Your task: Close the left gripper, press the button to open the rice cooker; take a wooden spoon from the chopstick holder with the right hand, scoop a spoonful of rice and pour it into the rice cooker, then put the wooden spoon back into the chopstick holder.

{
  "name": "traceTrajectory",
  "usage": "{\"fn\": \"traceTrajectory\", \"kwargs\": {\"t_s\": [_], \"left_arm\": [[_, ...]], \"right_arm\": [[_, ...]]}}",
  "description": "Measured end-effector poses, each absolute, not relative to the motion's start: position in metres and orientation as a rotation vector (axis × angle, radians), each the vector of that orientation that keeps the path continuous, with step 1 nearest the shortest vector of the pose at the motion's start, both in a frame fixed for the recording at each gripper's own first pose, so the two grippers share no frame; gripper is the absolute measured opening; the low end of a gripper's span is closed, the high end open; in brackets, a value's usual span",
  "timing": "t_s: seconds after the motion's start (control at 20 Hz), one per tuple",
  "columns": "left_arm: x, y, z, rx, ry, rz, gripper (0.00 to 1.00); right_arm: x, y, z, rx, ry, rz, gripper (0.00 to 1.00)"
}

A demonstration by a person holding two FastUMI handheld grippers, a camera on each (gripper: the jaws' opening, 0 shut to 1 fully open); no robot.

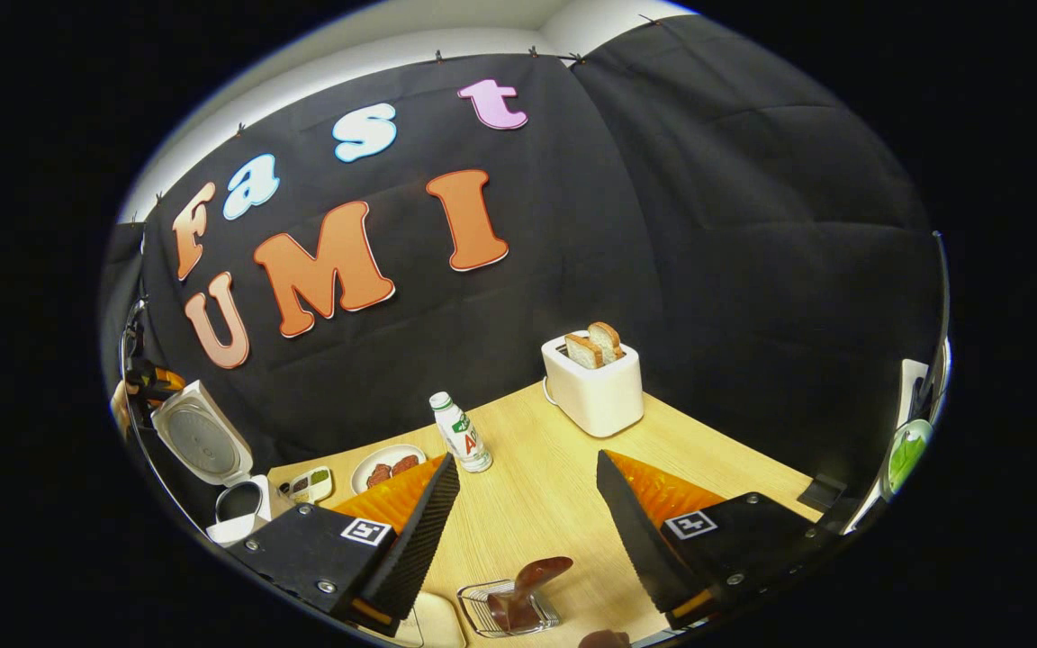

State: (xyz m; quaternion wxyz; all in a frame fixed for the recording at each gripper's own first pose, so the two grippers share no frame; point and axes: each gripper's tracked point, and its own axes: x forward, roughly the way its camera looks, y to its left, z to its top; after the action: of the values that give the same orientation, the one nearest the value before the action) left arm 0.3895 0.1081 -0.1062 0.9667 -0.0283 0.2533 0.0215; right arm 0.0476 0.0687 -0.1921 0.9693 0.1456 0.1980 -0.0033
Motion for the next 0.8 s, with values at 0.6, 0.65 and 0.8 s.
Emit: {"fn": "traceTrajectory", "kwargs": {"t_s": [0.6,0.65,0.8], "left_arm": [[0.281,0.073,-0.117,-0.033,0.482,-0.018,1.0],[0.268,0.067,-0.126,-0.028,0.501,-0.026,1.0],[0.241,0.059,-0.142,0.041,0.498,-0.016,1.0]], "right_arm": [[0.052,0.081,-0.168,0.249,0.383,0.147,0.95],[0.053,0.084,-0.163,0.241,0.374,0.165,0.95],[0.051,0.093,-0.144,0.219,0.358,0.226,0.95]]}}
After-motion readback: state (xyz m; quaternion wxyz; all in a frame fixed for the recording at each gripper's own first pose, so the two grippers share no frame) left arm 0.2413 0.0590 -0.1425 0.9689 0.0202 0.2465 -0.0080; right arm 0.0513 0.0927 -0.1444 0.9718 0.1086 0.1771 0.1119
